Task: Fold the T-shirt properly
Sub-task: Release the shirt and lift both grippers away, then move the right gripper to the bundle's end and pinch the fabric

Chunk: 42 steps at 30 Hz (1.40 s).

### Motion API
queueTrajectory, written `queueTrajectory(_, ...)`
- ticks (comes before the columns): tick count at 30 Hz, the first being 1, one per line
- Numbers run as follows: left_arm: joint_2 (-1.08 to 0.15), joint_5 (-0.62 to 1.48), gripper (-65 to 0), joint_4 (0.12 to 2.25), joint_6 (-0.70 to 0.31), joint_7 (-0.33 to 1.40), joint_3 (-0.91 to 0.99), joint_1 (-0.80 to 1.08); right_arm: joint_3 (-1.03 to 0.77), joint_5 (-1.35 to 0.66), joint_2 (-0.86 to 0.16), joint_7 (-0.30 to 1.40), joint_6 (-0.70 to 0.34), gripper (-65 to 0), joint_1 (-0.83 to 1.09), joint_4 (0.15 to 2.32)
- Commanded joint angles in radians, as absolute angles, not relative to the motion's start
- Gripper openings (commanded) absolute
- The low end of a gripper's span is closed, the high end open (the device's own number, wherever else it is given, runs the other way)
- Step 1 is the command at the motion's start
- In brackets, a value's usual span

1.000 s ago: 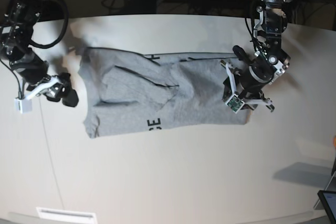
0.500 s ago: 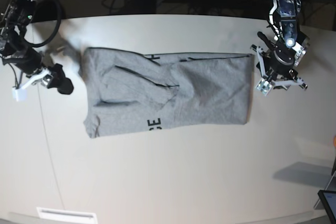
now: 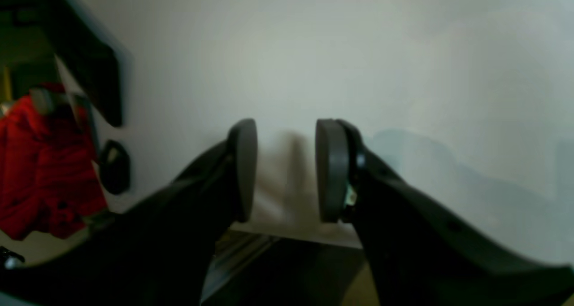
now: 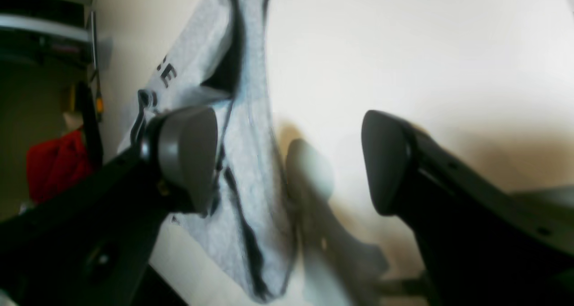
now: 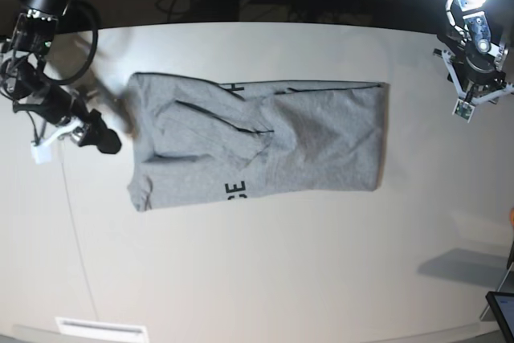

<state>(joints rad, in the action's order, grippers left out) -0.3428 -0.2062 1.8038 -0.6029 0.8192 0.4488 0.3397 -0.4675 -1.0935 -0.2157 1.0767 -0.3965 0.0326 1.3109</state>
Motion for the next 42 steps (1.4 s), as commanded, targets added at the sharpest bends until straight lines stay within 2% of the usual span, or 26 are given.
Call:
queueTrajectory(1,-0.361,-0.216,-43.2,1.814,-0.596,0.808,0.449,0.338,-0.449,-1.075,-0.219,1.092,-0.389,-16.5,0.022,1.307)
queueTrajectory(7,-0.355,-0.209,-43.2,1.807,-0.596,0.808,0.449,0.337,-0.343,-1.075,-0.199,1.055,-0.383,-16.7,0.021,1.297)
queueTrajectory(11,-0.355,-0.209,-43.2,1.807,-0.596,0.808,0.449,0.338,-0.341,-1.075,-0.209,1.001,-0.381,-16.7,0.022,1.302)
queueTrajectory(15,-0.355,-0.209,-43.2,1.807,-0.596,0.808,0.449,0.338,-0.343,-1.075,-0.28,0.961,-0.38,-16.7,0.036,1.339)
queueTrajectory(17,-0.355,-0.209,-43.2,1.807,-0.596,0.808,0.449,0.338,-0.344,-1.076,-0.294,0.954,-0.363,-16.7,0.068,1.403)
queueTrajectory(22,-0.355,-0.208,-43.2,1.807,-0.596,0.808,0.447,0.328,-0.314,-1.069,-0.288,0.949,-0.248,-16.7,0.196,1.669)
queueTrajectory(24,-0.358,-0.208,-43.2,1.807,-0.596,0.808,0.42,0.328,-0.26,-1.001,-0.297,0.932,-0.214,-16.7,0.225,1.797)
queueTrajectory(28,-0.357,-0.214,-43.2,1.805,-0.596,0.808,0.372,0.328,-0.105,-0.733,-0.308,0.932,-0.14,-16.7,0.251,1.968)
queueTrajectory(33,-0.355,-0.208,-43.2,1.767,-0.596,0.806,0.357,0.328,0.033,-0.479,-0.289,0.931,-0.137,-17.0,0.263,1.965)
queueTrajectory(37,-0.357,-0.208,-43.2,1.764,-0.596,0.805,0.361,0.329,0.074,-0.282,-0.245,0.931,-0.137,-17.0,0.268,1.965)
queueTrajectory(42,-0.357,-0.208,-43.2,1.762,-0.596,0.805,0.36,0.329,0.153,-0.186,-0.234,0.931,-0.137,-17.0,0.271,1.965)
